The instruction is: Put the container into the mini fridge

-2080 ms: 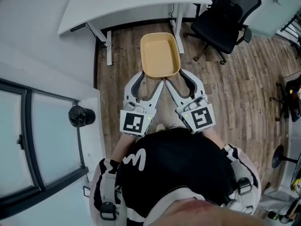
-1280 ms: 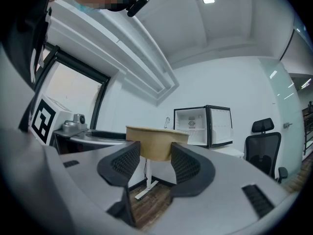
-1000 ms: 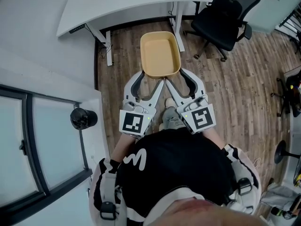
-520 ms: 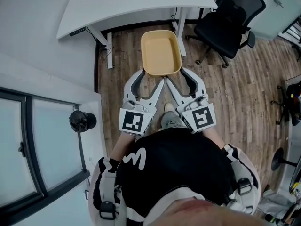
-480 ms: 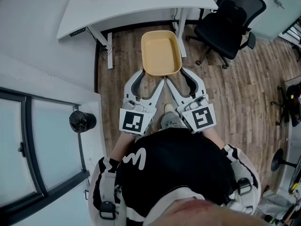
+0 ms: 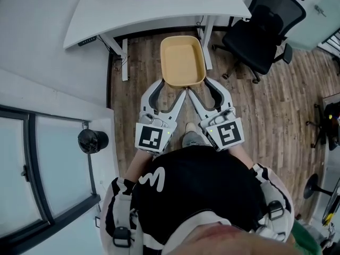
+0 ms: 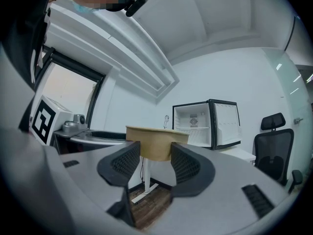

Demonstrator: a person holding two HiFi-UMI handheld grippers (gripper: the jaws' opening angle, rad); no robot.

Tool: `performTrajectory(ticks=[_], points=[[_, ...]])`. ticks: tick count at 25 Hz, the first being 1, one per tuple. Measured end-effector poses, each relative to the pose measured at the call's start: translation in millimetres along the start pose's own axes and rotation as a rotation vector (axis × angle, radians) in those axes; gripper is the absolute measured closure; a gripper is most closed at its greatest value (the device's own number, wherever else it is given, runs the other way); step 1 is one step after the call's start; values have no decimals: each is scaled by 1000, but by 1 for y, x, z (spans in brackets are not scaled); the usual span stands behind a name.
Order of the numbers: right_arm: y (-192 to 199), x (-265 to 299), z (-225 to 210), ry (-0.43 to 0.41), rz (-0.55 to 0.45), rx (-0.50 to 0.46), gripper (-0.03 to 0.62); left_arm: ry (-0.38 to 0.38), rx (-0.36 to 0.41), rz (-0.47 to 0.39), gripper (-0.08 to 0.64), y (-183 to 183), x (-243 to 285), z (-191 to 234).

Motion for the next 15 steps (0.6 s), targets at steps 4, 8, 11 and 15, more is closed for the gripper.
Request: performTrajectory(ticks=[4,8,11,15], points=[[0,15,-18,6,19,13,390,-2,1,-1,318,0,21,10],[1,29,-34,2,14,24,390,-1,-2,3,318,2,41,18],[3,38,-45,-7,-2,12,390,-3,-6,10,318,4,54,22],[6,46,-62,-10,-2,18,390,-7,4,13,318,4,72,25]])
Point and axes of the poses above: the fingertips, and each gripper's own axes: x forward along the fingers, z to its left, y out of its underside, the point moved 3 cm from there along -x, backward along the fingers, and after that the axes turned 10 degrees about -y, right-handed, at the moved point
